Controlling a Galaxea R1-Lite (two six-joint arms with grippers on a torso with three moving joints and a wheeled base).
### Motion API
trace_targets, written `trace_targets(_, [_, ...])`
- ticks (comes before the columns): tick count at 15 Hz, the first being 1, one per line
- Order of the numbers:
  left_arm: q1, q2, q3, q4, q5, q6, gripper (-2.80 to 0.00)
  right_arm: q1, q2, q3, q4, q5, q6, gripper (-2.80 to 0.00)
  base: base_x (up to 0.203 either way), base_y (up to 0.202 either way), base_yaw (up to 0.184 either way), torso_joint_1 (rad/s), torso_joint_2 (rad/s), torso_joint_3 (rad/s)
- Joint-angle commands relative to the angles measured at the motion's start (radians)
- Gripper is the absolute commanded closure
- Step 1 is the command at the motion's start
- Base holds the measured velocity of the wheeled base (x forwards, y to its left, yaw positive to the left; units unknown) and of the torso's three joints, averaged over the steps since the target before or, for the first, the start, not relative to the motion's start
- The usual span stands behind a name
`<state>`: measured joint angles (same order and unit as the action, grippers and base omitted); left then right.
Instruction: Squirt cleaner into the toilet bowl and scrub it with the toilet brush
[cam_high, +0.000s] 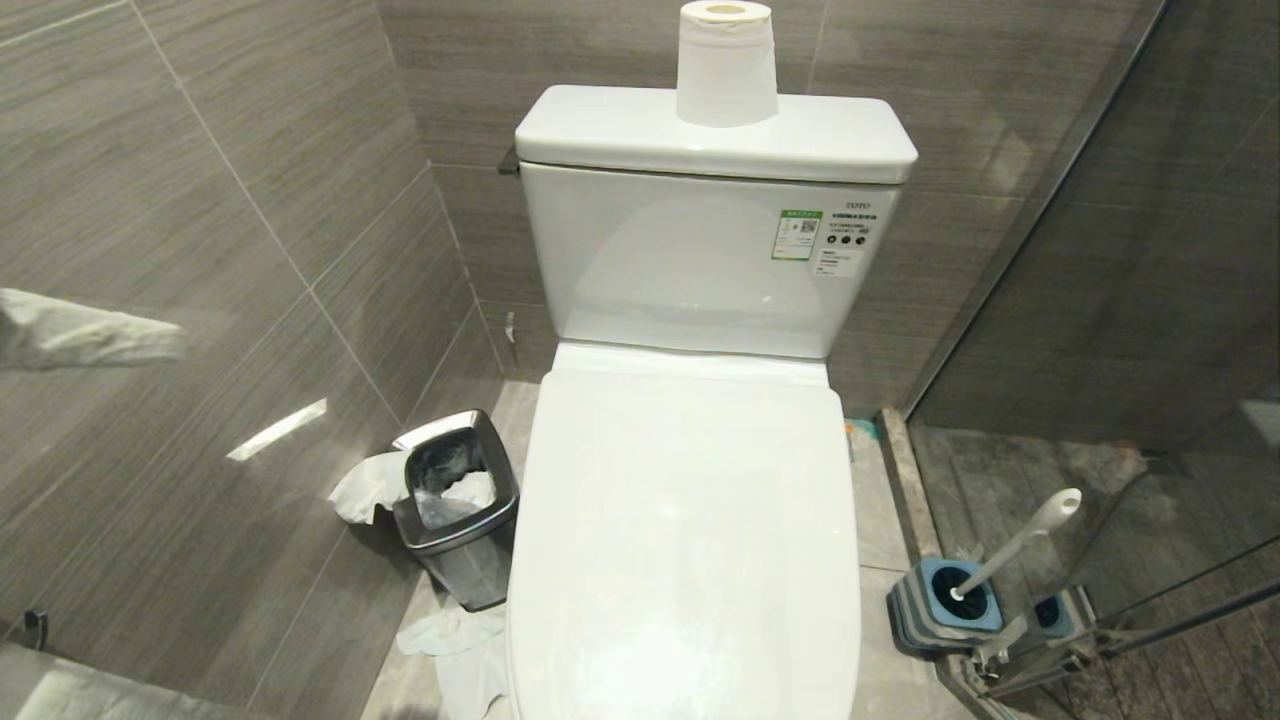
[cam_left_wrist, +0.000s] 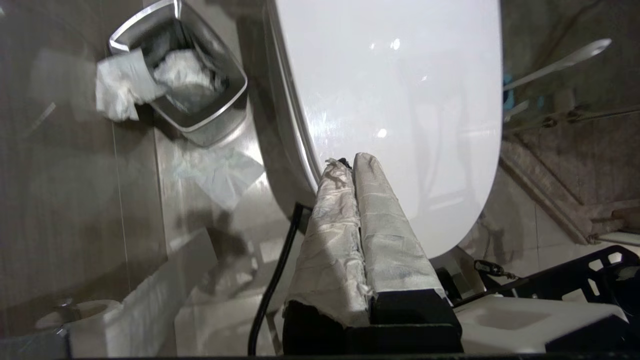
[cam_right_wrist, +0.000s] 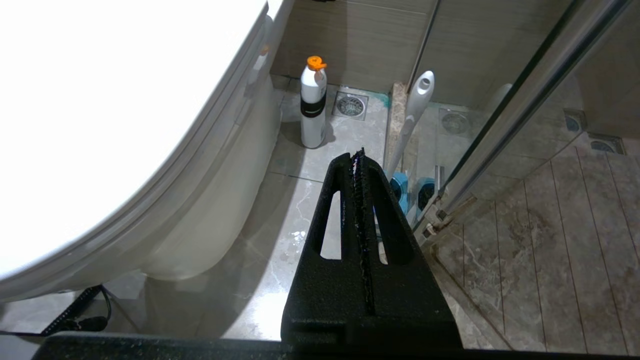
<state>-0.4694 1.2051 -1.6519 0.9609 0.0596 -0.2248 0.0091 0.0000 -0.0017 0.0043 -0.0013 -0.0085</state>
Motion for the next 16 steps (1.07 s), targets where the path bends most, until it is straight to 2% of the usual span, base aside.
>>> trace_targets(1, [-0.001,-0.188,0.000,-0.003,-0.028,0.019,0.00,0.000,0.002,0.000,0.000,0.000,-0.001,0.00,0.000,0.000,0.000,0.000,0.00,0.000])
trace_targets(3, [0.010,-0.288,0.006,-0.005,-0.103,0.075,0.00,0.000,0.002,0.000,0.000,0.000,-0.001,0.00,0.000,0.000,0.000,0.000,0.00,0.000])
trace_targets(4, [0.034,-0.323,0.022,-0.005,-0.127,0.148,0.00,0.000,0.002,0.000,0.000,0.000,-0.001,0.00,0.000,0.000,0.000,0.000,0.00,0.000])
trace_targets(5, [0.050,-0.351,0.044,-0.004,-0.131,0.225,0.00,0.000,0.002,0.000,0.000,0.000,-0.001,0.00,0.000,0.000,0.000,0.000,0.00,0.000])
trace_targets(7, [0.090,-0.400,0.086,-0.005,-0.111,0.291,0.00,0.001,0.002,0.000,0.000,0.000,-0.001,0.00,0.000,0.000,0.000,0.000,0.00,0.000])
trace_targets(10, [0.187,-0.467,0.115,-0.003,-0.125,0.300,0.00,0.002,0.002,0.000,0.000,0.000,-0.001,0.00,0.000,0.000,0.000,0.000,0.00,0.000])
trace_targets(12, [0.226,-0.540,0.161,-0.002,-0.180,0.311,0.00,0.001,0.002,0.000,0.000,0.000,-0.001,0.00,0.000,0.000,0.000,0.000,0.00,0.000])
trace_targets(13, [0.273,-0.582,0.187,-0.003,-0.192,0.314,0.00,0.000,0.002,0.000,0.000,0.000,-0.001,0.00,0.000,0.000,0.000,0.000,0.00,0.000])
trace_targets(16, [0.378,-0.721,0.285,-0.004,-0.196,0.319,0.00,0.000,0.002,0.000,0.000,0.000,-0.001,0.00,0.000,0.000,0.000,0.000,0.00,0.000])
